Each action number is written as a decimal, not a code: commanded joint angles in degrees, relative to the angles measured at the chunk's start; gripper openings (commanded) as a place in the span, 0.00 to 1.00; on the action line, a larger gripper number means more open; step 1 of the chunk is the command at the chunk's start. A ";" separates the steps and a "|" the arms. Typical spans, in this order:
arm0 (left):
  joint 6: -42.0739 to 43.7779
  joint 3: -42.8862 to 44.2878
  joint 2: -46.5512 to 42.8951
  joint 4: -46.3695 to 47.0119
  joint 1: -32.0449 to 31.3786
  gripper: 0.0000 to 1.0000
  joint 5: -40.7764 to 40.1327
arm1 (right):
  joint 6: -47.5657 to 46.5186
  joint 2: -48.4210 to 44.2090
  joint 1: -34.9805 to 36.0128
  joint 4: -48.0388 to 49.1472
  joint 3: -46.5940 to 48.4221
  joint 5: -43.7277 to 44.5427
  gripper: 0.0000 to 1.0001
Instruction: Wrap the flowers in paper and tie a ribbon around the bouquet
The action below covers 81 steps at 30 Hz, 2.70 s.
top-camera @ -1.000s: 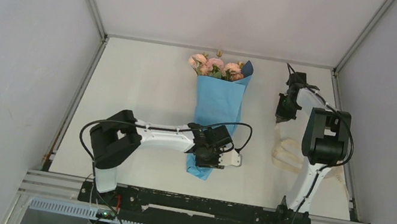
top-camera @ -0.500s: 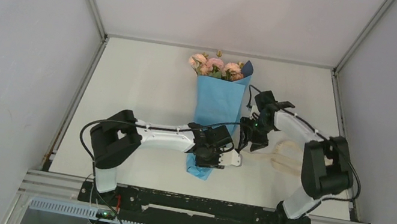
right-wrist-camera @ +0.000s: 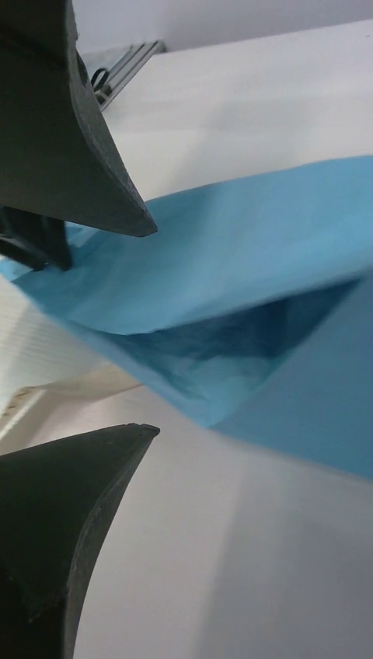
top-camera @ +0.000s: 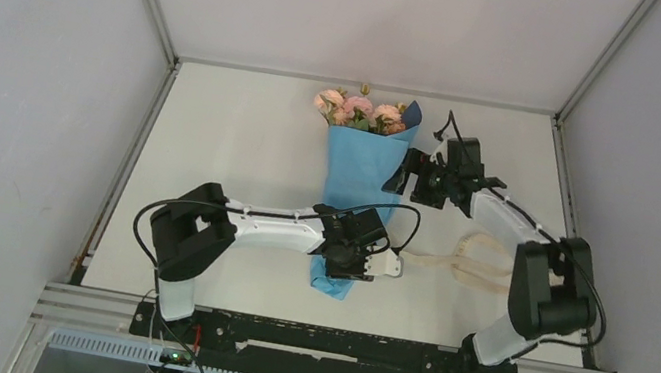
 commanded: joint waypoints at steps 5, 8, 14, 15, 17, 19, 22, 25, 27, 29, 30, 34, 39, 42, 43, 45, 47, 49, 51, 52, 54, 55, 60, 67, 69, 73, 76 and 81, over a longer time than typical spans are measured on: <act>0.51 -3.15 6.73 -0.51 0.25 0.45 1.52 | 10.06 14.98 -0.76 13.30 1.10 -2.34 0.98; 0.65 -3.11 6.64 -0.36 0.21 0.45 1.37 | 11.60 19.04 -0.80 14.33 1.27 -4.87 0.84; 1.35 -2.81 6.21 -1.02 0.26 0.45 0.47 | 15.26 22.79 -1.02 20.65 1.23 -14.96 0.00; 1.65 -2.54 5.92 -1.62 0.25 0.46 0.02 | 15.21 22.64 -1.07 21.02 1.25 -15.31 0.00; 2.54 -0.78 4.78 -3.90 0.46 0.46 0.00 | 15.68 22.20 -1.47 22.25 1.33 -16.53 0.00; 3.32 2.69 2.79 -7.22 0.69 0.47 0.26 | 16.23 21.85 -1.95 23.61 1.32 -17.49 0.00; 5.23 11.55 -0.81 -13.44 0.69 0.57 4.08 | 15.09 21.55 -2.43 23.35 1.90 -17.60 0.00; 6.35 20.56 -1.82 -13.49 0.69 0.72 9.63 | 12.59 22.36 -2.48 21.36 2.89 -17.52 0.00; 6.06 22.23 -0.49 -8.05 0.69 0.76 11.93 | 11.84 23.35 -2.80 20.76 3.58 -18.51 0.00; 6.48 21.81 1.88 -1.07 0.69 0.77 12.29 | 11.19 24.26 -3.39 20.07 4.46 -20.31 0.00; 7.57 22.15 3.61 1.11 0.69 0.78 12.13 | 10.66 24.58 -3.72 19.65 4.96 -20.91 0.00; 10.29 26.52 11.16 2.86 0.74 0.79 9.65 | 5.97 24.94 -3.67 13.81 8.10 -20.87 0.00; 10.97 30.39 16.56 3.41 0.78 0.82 9.54 | 2.68 24.98 -3.63 10.01 9.64 -20.30 0.00; 9.97 33.86 20.30 1.72 0.78 0.82 8.56 | 1.74 25.11 -3.50 9.06 9.77 -19.94 0.00; 9.27 35.15 21.57 0.98 0.83 0.81 7.91 | 1.44 25.11 -3.45 8.74 9.79 -19.84 0.00; 7.82 37.28 24.49 -1.36 0.78 0.73 6.68 | 0.83 25.03 -3.07 8.14 9.80 -19.76 0.00; 6.51 38.75 25.87 -4.65 0.57 0.48 6.95 | 0.77 24.82 -2.96 7.53 9.95 -19.76 0.00; 6.39 38.12 25.23 -9.14 -0.31 0.19 9.19 | 1.14 24.27 -2.95 6.70 10.34 -19.67 0.00; 5.81 35.17 22.60 -12.92 -1.79 0.01 11.71 | 1.77 23.28 -2.85 5.55 10.63 -19.50 0.00; 5.35 33.58 20.96 -14.37 -2.68 0.00 13.15 | 2.11 22.70 -2.70 5.10 10.79 -19.29 0.00; 5.38 31.23 17.58 -19.47 -4.94 0.00 17.30 | 2.84 21.47 -2.59 3.82 11.03 -18.68 0.00; 5.51 30.45 16.11 -22.34 -5.95 0.00 19.58 | 3.35 20.83 -2.62 3.34 11.12 -18.46 0.00; 6.32 24.30 8.67 -34.33 -7.83 0.00 27.16 | 4.05 17.96 -2.71 0.47 11.22 -17.11 0.00; 11.89 7.85 -4.58 -41.01 -6.94 0.00 21.73 | 4.48 15.80 -3.66 -2.70 11.21 -16.02 0.00; 13.32 4.23 -6.50 -42.81 -5.41 0.00 21.08 | 5.02 15.48 -3.87 -2.88 11.34 -16.34 0.00; 14.23 -1.61 -8.18 -43.33 -2.88 0.00 19.06 | 4.98 15.51 -3.70 -4.89 13.55 -15.44 0.00; 14.54 -4.44 -8.59 -41.85 0.70 0.00 17.82 | 4.82 15.79 -3.63 -6.25 14.96 -15.04 0.00; 12.79 -6.57 -5.23 -37.15 11.16 0.00 11.72 | 5.93 15.99 -3.97 -7.47 16.85 -16.09 0.00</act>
